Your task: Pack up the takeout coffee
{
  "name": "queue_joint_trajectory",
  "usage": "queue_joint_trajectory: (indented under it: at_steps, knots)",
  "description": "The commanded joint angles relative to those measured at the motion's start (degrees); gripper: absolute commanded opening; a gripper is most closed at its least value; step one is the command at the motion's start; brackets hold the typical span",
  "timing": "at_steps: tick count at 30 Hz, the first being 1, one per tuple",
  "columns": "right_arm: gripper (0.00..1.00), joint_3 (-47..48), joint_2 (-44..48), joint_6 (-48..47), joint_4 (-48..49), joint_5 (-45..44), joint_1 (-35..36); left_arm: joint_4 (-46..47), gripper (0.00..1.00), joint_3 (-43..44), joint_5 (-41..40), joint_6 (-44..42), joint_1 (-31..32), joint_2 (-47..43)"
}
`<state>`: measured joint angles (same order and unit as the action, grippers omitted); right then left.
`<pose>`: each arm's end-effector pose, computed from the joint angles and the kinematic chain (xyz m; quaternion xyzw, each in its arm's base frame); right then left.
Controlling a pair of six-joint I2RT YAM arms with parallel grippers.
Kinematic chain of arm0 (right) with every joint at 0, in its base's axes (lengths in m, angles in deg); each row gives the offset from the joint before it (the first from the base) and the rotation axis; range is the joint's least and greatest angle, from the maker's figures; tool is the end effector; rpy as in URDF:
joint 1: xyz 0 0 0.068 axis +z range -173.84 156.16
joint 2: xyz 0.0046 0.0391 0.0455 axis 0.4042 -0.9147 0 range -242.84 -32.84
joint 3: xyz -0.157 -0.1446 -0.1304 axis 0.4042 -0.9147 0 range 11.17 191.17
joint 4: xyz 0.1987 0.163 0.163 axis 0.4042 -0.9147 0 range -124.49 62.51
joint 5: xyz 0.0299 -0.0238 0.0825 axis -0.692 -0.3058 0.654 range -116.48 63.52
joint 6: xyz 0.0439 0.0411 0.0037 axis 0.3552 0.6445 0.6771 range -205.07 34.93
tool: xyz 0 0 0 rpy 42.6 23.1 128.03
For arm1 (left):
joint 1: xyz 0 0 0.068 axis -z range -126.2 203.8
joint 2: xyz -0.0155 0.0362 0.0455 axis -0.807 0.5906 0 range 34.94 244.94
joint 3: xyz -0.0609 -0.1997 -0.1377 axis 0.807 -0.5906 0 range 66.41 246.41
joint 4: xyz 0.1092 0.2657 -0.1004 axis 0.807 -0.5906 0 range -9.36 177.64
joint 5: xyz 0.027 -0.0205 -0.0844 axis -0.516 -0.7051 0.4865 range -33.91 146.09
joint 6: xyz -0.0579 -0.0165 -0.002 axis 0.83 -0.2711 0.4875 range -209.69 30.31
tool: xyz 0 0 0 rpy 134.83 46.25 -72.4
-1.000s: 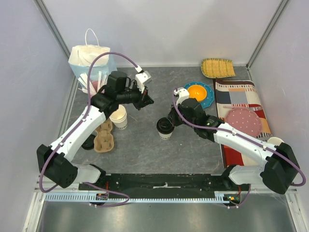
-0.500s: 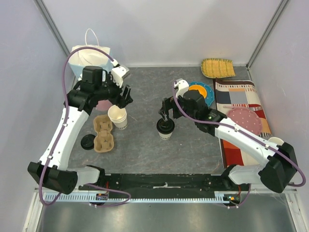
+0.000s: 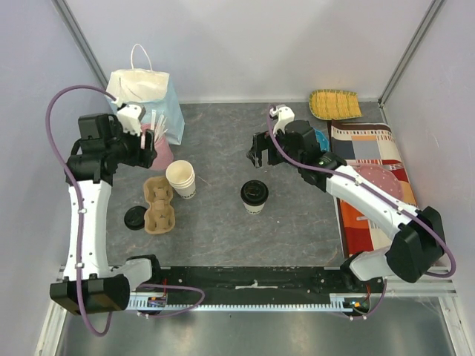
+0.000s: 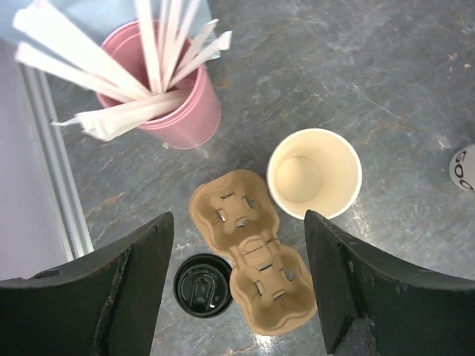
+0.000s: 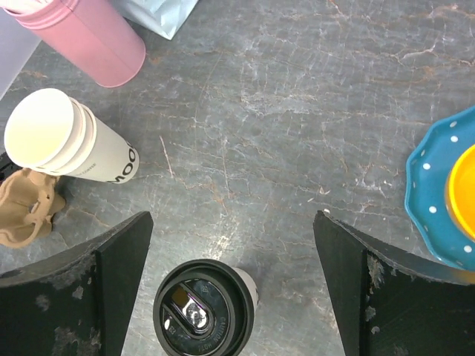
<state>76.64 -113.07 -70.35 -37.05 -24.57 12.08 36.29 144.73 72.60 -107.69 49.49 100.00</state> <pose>0.3095 0.2261 0.2858 -0.1634 0.8241 0.2445 0.4841 0.2795 0.0084 0.3845 0.1684 0.8760 -0.0428 0.4499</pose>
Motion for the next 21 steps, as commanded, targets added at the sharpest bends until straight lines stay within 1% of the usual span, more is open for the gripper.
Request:
queue_joint_trajectory:
  at_steps: [1, 3, 4, 6, 7, 9, 10, 12, 13, 14, 16, 21]
  knots:
    - [0.98, 4.13, -1.51, -1.36, 1.21, 1.87, -0.33, 1.07, 0.77, 3.3, -0.77, 4.45, -4.46, -0.9]
    - [0.98, 4.66, -2.12, -2.15, 1.21, 2.66, -0.41, 1.87, 0.75, 6.56, -2.53, 6.56, -6.13, 1.2]
    - [0.98, 4.84, -2.74, -2.5, 1.21, 2.66, -0.5, 2.39, 0.73, 10.23, -3.41, 8.57, -8.14, 3.82]
    - [0.98, 5.36, -3.35, -2.94, 1.21, 3.27, -0.76, 3.71, 0.71, 14.2, -3.77, 11.13, -10.61, 6.73]
    - [0.98, 5.54, -4.05, -3.03, 1.21, 3.71, -0.85, 3.89, 0.68, 18.66, -3.33, 13.93, -13.5, 10.58]
    - [0.98, 6.16, -4.76, -3.12, 1.3, 4.5, -1.03, 3.8, 0.65, 23.43, -2.63, 17.37, -16.41, 14.64]
    - [0.98, 6.25, -5.46, -3.29, 1.47, 4.5, -1.03, 3.8, 0.63, 27.54, -1.58, 20.17, -18.25, 17.97]
    - [0.98, 6.25, -5.99, -3.38, 2.35, 4.07, -0.94, 3.8, 0.63, 31.17, 0.35, 20.9, -18.27, 21.5]
    - [0.98, 6.25, -6.34, -3.38, 2.7, 3.72, -1.03, 3.8, 0.63, 33.97, 3.06, 21.77, -18.18, 22.99]
    - [0.98, 6.07, -6.43, -3.38, 3.4, 3.45, -1.03, 3.63, 0.63, 35.39, 3.61, 22.13, -18.1, 26.32]
    - [0.98, 5.9, -6.61, -3.29, 4.11, 3.45, -1.03, 2.84, 0.63, 39.25, 1.96, 22.74, -18.09, 29.32]
    - [0.98, 6.33, -8.01, -4.26, 5.08, 4.15, -1.03, 5.47, 0.63, 43.31, -1.56, 23.45, -17.92, 36.26]
